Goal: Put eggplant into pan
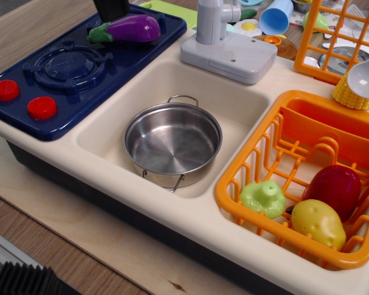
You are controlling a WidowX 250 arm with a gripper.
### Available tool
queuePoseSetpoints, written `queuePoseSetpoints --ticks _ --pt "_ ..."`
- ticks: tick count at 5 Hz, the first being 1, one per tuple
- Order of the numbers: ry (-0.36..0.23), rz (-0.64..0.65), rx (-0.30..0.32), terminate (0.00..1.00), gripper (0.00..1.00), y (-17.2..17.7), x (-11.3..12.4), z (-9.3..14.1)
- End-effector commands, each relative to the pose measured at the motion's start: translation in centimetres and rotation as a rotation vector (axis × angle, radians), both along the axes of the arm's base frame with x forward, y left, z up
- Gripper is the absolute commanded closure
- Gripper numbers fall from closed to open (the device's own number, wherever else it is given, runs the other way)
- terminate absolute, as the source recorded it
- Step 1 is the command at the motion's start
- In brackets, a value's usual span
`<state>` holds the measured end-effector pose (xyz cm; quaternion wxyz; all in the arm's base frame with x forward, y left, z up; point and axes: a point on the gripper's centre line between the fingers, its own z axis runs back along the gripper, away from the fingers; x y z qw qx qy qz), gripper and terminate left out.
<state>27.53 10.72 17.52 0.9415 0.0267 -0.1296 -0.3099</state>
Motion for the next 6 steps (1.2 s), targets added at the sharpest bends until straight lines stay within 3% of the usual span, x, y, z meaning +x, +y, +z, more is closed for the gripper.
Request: queuePoseSetpoints --ticks 1,3,6 --pt "-0.069 -0.102 0.032 0.0 0.0 0.8 1.4 -0.6" --pt "-0.095 -0.158 -0.011 0.0 0.0 0.8 3.2 -1.8" --pt "-0.165 -0.168 -0.078 0.0 0.0 0.9 3.3 -5.2"
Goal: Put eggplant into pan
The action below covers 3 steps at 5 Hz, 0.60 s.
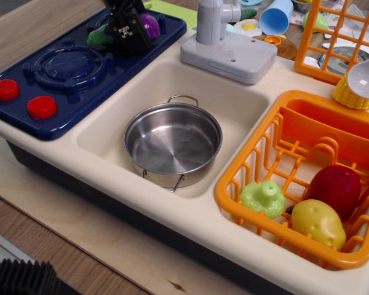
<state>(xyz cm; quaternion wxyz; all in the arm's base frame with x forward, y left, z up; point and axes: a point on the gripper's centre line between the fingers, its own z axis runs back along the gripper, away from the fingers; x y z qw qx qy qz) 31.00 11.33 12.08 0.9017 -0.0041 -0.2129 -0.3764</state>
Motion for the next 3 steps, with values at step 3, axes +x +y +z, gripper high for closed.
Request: queuePoseSetpoints --ticks 3 --pt "0.057 0.069 0.017 0.0 1.0 -1.4 -0.6 3.1"
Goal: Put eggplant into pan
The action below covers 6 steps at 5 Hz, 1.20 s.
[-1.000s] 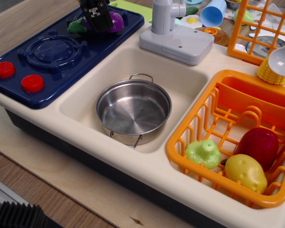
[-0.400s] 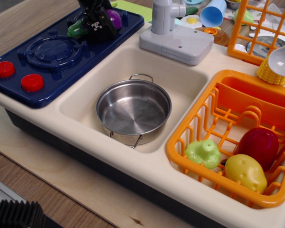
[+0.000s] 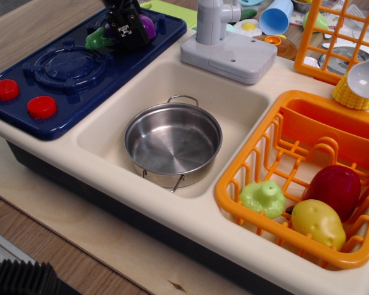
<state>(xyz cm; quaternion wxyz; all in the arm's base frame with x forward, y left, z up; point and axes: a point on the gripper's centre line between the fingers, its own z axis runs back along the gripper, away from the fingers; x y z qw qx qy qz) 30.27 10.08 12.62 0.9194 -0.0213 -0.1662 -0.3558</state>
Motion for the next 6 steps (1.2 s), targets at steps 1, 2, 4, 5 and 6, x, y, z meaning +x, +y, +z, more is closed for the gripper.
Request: queuePoseSetpoints --ticks 1,2,4,5,6 --pt "-0.012 0.111 0.011 0.0 1.0 -1.9 -0.9 4.4" --pt "-0.021 0.226 0.0 0.0 1.0 -5.0 -2.2 4.5" --pt "-0.063 0.343 -0.041 0.0 1.0 -8.0 -3.6 2.6" --pt "-0.09 0.349 -0.048 0.0 0.0 -8.8 -3.9 1.7" --pt "-0.09 0.349 -0.048 0.0 0.0 -8.8 -3.9 1.7"
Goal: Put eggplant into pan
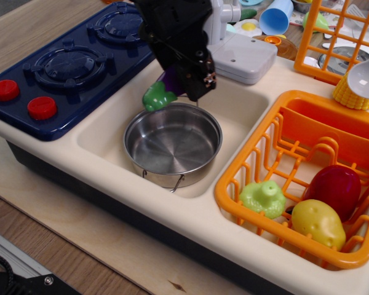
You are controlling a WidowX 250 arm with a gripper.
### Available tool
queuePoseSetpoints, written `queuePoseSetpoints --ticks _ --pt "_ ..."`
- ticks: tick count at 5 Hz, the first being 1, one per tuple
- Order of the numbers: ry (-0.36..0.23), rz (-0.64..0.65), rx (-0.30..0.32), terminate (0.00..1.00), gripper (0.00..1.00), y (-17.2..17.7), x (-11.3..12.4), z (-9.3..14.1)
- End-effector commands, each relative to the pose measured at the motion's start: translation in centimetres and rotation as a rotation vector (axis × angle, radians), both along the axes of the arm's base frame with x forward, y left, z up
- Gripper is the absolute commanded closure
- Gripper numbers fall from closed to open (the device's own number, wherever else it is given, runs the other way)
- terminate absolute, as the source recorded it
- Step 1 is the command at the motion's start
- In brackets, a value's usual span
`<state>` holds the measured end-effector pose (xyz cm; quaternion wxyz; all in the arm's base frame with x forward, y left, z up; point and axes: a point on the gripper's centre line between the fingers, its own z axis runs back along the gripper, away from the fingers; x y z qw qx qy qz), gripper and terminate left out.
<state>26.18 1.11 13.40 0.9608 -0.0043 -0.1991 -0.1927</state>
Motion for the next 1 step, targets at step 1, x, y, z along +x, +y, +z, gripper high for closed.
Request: queuePoseSetpoints --ticks 1 --pt "-0.037 0.011 0.003 1.0 0.0 0.21 0.17 0.96"
